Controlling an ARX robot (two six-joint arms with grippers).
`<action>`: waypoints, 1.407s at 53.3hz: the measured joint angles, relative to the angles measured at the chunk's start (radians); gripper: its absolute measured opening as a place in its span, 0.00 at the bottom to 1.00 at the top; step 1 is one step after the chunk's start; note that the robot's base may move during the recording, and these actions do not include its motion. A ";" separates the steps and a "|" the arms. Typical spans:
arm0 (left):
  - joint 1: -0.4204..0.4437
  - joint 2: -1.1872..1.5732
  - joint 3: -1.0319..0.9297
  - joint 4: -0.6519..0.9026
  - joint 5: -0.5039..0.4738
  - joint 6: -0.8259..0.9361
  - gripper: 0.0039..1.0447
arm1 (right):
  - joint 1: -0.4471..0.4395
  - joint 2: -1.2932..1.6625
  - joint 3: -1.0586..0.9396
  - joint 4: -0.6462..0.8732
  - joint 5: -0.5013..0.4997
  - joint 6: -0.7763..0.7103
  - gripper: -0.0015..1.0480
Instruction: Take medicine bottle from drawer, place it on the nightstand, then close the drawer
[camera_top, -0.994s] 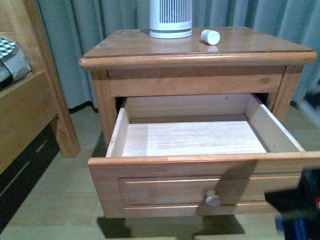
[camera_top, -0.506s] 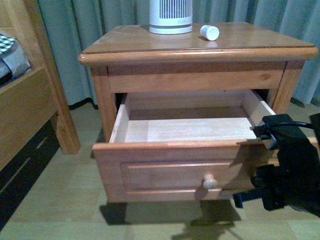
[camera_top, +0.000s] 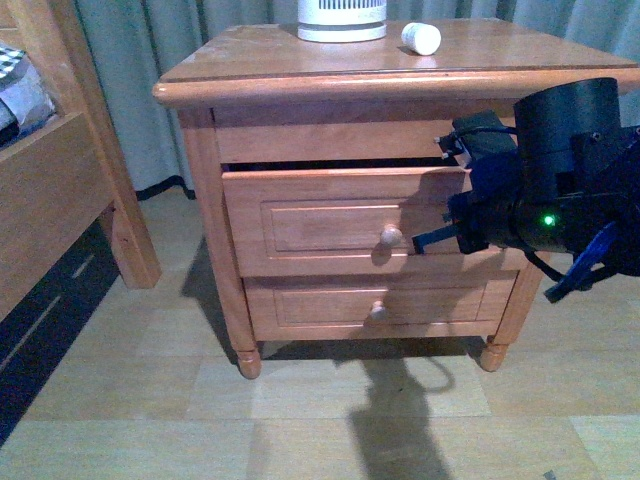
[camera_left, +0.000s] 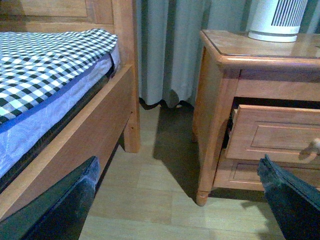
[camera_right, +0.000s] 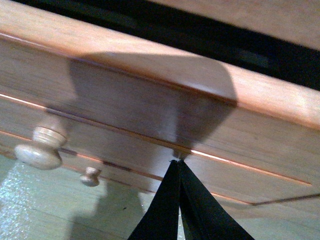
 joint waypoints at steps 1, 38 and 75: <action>0.000 0.000 0.000 0.000 0.000 0.000 0.94 | -0.004 0.009 0.017 -0.007 0.002 -0.002 0.03; 0.000 0.000 0.000 0.000 0.000 0.000 0.94 | 0.005 -0.125 -0.070 -0.076 -0.102 0.246 0.03; 0.000 0.000 0.000 0.000 0.000 0.000 0.94 | -0.057 -1.413 -0.532 -0.428 -0.121 0.354 0.30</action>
